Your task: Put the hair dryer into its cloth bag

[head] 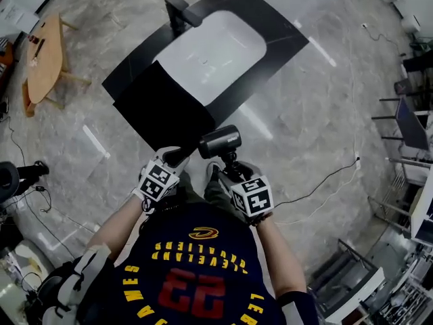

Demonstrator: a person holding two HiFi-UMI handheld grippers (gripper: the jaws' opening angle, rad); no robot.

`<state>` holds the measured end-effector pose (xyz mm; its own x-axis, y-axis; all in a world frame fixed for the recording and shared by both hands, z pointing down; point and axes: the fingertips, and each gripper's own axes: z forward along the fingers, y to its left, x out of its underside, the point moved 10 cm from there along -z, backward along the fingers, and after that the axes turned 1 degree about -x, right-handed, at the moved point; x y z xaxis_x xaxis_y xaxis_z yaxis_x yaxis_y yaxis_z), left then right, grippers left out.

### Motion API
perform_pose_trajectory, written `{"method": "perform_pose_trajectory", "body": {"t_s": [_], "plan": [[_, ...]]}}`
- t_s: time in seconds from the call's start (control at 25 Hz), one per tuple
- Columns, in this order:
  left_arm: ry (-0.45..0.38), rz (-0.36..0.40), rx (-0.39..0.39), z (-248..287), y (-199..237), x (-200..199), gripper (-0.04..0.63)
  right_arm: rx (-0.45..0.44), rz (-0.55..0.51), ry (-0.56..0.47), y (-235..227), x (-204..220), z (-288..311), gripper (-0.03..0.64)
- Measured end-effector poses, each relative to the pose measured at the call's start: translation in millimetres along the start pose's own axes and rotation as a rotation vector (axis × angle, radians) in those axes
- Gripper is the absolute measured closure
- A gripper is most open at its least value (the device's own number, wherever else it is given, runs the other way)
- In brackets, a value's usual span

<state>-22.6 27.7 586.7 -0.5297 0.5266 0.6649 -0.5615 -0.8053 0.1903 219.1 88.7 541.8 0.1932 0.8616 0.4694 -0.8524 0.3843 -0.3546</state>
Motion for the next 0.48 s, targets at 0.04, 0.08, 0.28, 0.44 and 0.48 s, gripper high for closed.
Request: {"method": "perform_pose_trajectory", "body": {"t_s": [0.04,0.08,0.28,0.44,0.48], "plan": [[0.021,0.021,-0.001,6,-2,-1,0.497,0.007,0.005,0.002,-3,6,-4,0.371],[0.041,0.037,-0.003,11,-3,-1,0.497,0.013,0.009,0.005,-6,12,-7,0.371],[0.145,0.119,-0.043,35,-5,-2,0.497,0.025,0.036,0.017,-13,34,-14,0.371],[0.245,0.186,-0.076,48,-4,2,0.499,0.017,0.046,0.022,-13,44,-12,0.371],[0.256,0.190,-0.079,50,-4,2,0.499,0.015,0.046,0.023,-13,46,-11,0.371]]}}
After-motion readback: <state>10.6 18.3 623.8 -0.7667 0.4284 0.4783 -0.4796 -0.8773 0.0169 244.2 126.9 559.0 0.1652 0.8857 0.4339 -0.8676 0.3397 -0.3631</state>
